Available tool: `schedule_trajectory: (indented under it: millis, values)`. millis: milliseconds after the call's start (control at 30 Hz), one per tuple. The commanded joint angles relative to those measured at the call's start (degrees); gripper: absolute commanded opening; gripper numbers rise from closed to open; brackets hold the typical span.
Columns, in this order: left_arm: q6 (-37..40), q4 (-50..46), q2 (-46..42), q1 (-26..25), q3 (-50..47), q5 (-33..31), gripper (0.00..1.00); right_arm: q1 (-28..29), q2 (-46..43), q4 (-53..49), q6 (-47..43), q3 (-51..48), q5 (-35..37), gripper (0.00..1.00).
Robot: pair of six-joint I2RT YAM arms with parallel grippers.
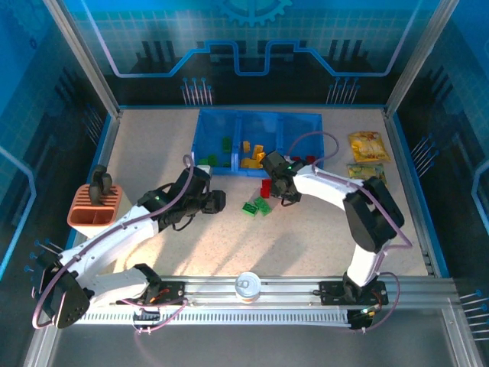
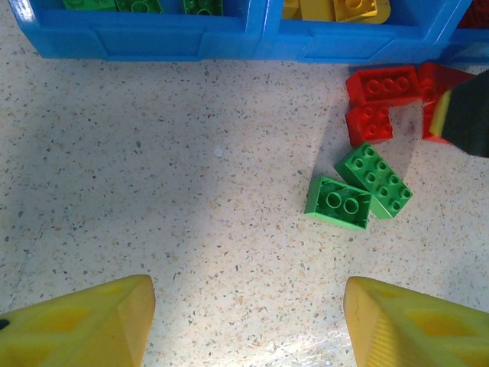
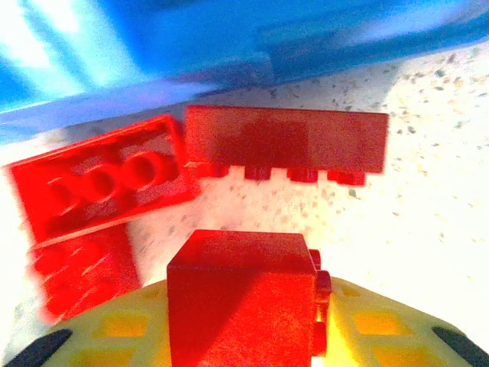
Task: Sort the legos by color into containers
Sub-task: Pick up the lego from the center of the table, then place the lego in the container.
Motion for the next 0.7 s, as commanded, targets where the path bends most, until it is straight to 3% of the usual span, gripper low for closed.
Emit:
schedule_trajectory:
  millis: [0,133,300,500,667]
  values:
    - [-0.8,0.3,0.1,0.0,-1.4,0.5,0.67,-0.3,-8.1,-5.0,-2.5,1.7,7.0,0.33]
    - [-1.7,0.5,1.2,-2.2,-2.5,0.1,0.67,-5.5,-9.8,-4.5,-7.9,5.0,5.3,0.34]
    - [-4.4,2.4,3.0,-6.0,-4.4,0.4,0.68,-13.7,-1.4,-5.1,-13.6,11.9,-0.8,0.37]
    - [-5.6,4.4,6.4,-8.2,-3.5,2.0,0.68,-18.0,9.5,-6.7,-16.9,20.2,-3.0,0.37]
    - [-5.1,5.3,11.0,-8.5,-0.6,3.5,0.68,-18.8,11.2,-6.7,-17.5,21.9,-4.4,0.44]
